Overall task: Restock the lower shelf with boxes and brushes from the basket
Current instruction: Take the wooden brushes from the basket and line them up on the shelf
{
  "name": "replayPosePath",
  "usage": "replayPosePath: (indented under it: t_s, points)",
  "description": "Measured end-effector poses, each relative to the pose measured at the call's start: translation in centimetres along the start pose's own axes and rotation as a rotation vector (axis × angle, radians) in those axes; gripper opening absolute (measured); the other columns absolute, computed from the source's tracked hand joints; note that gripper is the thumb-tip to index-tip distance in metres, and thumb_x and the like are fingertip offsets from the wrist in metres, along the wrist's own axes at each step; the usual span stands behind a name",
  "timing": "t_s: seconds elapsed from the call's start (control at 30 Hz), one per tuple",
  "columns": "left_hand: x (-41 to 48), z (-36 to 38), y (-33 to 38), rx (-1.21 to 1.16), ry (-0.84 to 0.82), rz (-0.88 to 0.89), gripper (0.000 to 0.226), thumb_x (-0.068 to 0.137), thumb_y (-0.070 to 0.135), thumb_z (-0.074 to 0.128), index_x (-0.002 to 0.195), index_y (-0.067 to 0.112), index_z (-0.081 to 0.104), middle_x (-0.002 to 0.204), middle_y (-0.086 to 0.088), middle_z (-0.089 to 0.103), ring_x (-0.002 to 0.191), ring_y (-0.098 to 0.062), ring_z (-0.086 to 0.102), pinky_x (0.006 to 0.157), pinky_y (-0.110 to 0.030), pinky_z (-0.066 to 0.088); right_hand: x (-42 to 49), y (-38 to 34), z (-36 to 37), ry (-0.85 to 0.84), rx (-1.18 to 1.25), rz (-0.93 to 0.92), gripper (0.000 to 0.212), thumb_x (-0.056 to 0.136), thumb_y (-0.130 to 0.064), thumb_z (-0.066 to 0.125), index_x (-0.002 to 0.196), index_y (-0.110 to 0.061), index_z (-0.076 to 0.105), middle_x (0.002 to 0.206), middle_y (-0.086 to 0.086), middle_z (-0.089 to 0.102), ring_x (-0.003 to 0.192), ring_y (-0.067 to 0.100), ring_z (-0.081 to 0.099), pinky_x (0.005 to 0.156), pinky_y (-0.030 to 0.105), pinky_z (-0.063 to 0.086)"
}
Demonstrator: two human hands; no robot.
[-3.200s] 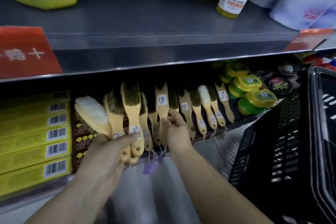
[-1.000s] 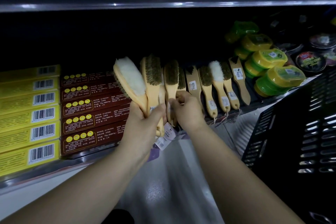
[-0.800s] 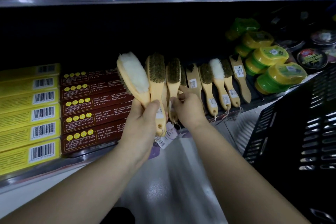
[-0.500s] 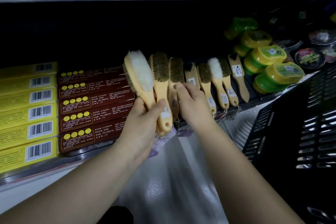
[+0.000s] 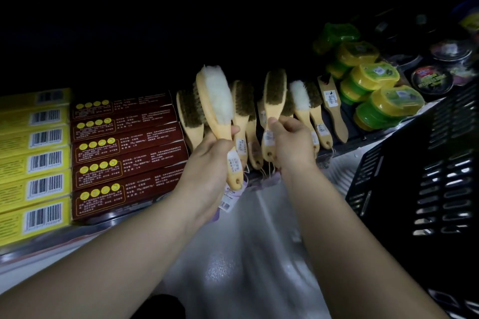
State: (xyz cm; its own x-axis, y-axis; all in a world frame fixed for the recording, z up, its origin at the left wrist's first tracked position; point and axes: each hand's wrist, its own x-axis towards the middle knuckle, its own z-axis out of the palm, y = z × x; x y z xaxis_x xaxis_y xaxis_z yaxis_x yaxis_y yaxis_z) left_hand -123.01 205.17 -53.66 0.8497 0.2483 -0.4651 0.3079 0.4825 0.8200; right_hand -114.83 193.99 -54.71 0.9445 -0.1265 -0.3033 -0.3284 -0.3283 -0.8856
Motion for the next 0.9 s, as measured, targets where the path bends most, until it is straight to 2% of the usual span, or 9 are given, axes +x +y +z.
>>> replayPosePath:
  t_s: [0.1,0.2,0.27,0.4,0.53,0.63,0.73,0.8,0.9]
  points:
    - [0.2,-0.2,-0.1,0.037,-0.026,-0.030,0.027,0.096,0.011,0.043,0.107,0.023,0.065,0.110,-0.010,0.067,0.093,-0.026,0.066,0.065,-0.031,0.057,0.7,0.8,1.1,-0.140,-0.127,-0.079,0.043,0.094,-0.019,0.052,0.137,-0.020,0.044,0.116,0.003,0.063,0.101,0.019,0.059,0.088,0.032,0.048]
    - [0.2,-0.5,-0.3,0.143,-0.057,-0.008,0.021,0.095,0.009,0.048,0.107,0.019,0.063,0.108,-0.013,0.068,0.101,-0.029,0.065,0.090,-0.045,0.052,0.9,1.4,1.7,-0.202,-0.191,-0.101,0.054,0.095,-0.014,0.050,0.144,-0.028,0.032,0.111,0.002,0.061,0.099,0.016,0.057,0.087,0.030,0.044]
    - [0.3,-0.6,-0.4,0.198,-0.044,0.016,0.019,0.092,0.008,0.054,0.107,0.016,0.062,0.105,-0.008,0.068,0.102,-0.024,0.064,0.095,-0.047,0.049,1.0,1.7,1.6,-0.199,-0.224,-0.120,0.056,0.095,-0.015,0.051,0.145,-0.028,0.029,0.104,0.001,0.061,0.096,0.017,0.056,0.085,0.030,0.044]
    - [0.8,-0.6,-0.3,0.287,-0.015,0.088,0.020,0.086,0.007,0.063,0.104,0.016,0.059,0.100,-0.003,0.070,0.095,-0.018,0.066,0.088,-0.040,0.052,0.9,1.5,1.1,-0.190,-0.262,-0.180,0.049,0.095,-0.018,0.051,0.141,-0.023,0.036,0.113,0.005,0.059,0.098,0.017,0.056,0.077,0.023,0.044]
    - [2.1,-0.4,0.3,0.403,-0.001,0.185,0.018,0.083,0.011,0.067,0.095,0.021,0.058,0.088,0.004,0.071,0.071,-0.008,0.066,0.056,-0.024,0.049,-0.6,0.7,0.2,-0.100,-0.192,-0.215,0.029,0.097,-0.026,0.044,0.123,-0.016,0.054,0.120,0.006,0.058,0.102,0.017,0.055,0.085,0.028,0.045]
    - [3.2,0.3,1.0,0.385,-0.063,0.203,0.019,0.083,0.006,0.067,0.089,0.022,0.059,0.082,0.005,0.070,0.064,0.001,0.065,0.060,-0.014,0.050,-2.5,0.2,-1.0,-0.303,-0.078,-0.164,0.027,0.096,-0.032,0.046,0.113,-0.018,0.063,0.117,0.006,0.064,0.110,0.020,0.059,0.090,0.033,0.049]
    - [4.1,1.3,1.7,0.392,-0.145,0.188,0.013,0.089,0.008,0.060,0.092,0.020,0.062,0.080,0.005,0.069,0.066,-0.004,0.066,0.066,-0.020,0.055,-3.3,0.5,-2.2,-0.422,0.000,-0.180,0.026,0.092,-0.017,0.055,0.118,-0.019,0.061,0.100,0.001,0.070,0.091,0.014,0.067,0.074,0.026,0.054]
    - [4.9,1.7,2.0,0.644,-0.170,0.319,0.013,0.092,0.013,0.055,0.098,0.020,0.064,0.090,0.004,0.068,0.083,-0.011,0.066,0.082,-0.027,0.053,-2.9,0.9,-2.8,-0.319,0.113,-0.139,0.024,0.091,-0.011,0.057,0.113,-0.017,0.063,0.093,0.005,0.070,0.080,0.019,0.066,0.067,0.032,0.053]
    - [6.4,2.2,2.4,1.252,-0.203,0.757,0.030,0.092,0.020,0.055,0.121,0.017,0.057,0.120,0.000,0.060,0.115,-0.016,0.051,0.096,-0.023,0.032,-1.6,1.8,-3.4,-0.101,0.177,-0.054,0.017,0.091,-0.011,0.057,0.108,-0.014,0.061,0.089,0.005,0.065,0.073,0.015,0.061,0.063,0.028,0.051]
